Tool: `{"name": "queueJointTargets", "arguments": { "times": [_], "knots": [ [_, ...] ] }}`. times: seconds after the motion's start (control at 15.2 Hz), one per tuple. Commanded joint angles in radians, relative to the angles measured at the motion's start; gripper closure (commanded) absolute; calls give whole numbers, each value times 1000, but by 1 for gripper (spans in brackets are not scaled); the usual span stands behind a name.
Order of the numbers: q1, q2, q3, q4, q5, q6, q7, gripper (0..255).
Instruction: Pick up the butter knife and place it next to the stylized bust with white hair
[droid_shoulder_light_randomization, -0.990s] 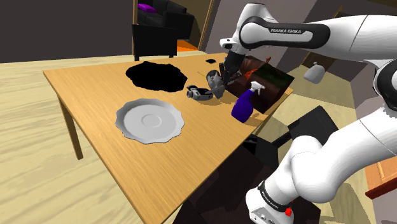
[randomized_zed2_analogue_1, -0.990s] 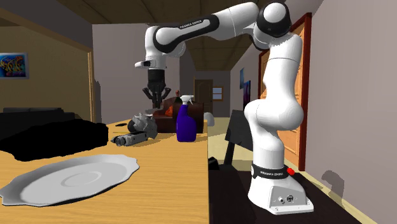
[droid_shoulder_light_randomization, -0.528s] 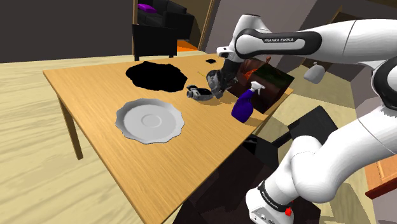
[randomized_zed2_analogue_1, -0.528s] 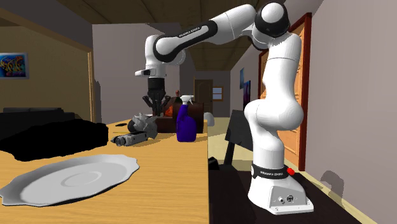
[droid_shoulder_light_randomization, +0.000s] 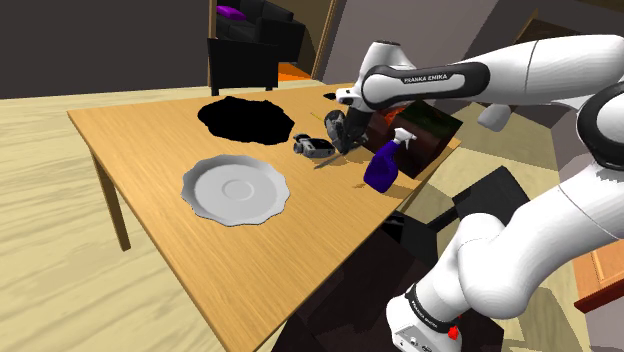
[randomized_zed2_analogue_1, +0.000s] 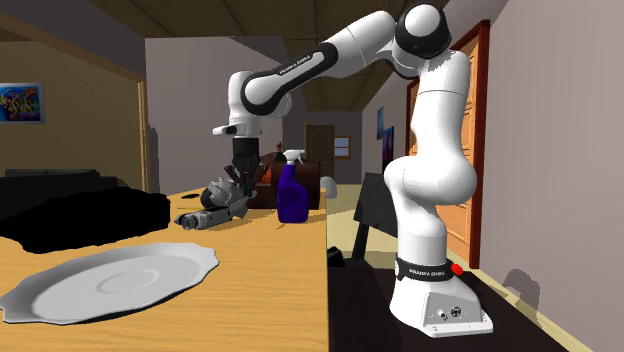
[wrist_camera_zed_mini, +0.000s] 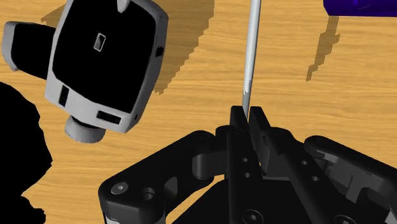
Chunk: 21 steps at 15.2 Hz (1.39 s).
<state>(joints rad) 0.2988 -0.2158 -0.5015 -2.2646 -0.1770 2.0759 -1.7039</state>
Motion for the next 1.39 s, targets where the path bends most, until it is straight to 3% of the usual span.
{"name": "queueJointTargets", "arguments": {
  "times": [0.0, 0.73, 1.25, 1.32],
  "knots": [
    [0, 12, -4, -17, 3, 28, -3, 255],
    [2, 93, -25, -99, 31, 186, -22, 255],
    [2, 94, -25, -99, 31, 187, -22, 255],
    [2, 94, -25, -99, 31, 187, -22, 0]
  ]
}}
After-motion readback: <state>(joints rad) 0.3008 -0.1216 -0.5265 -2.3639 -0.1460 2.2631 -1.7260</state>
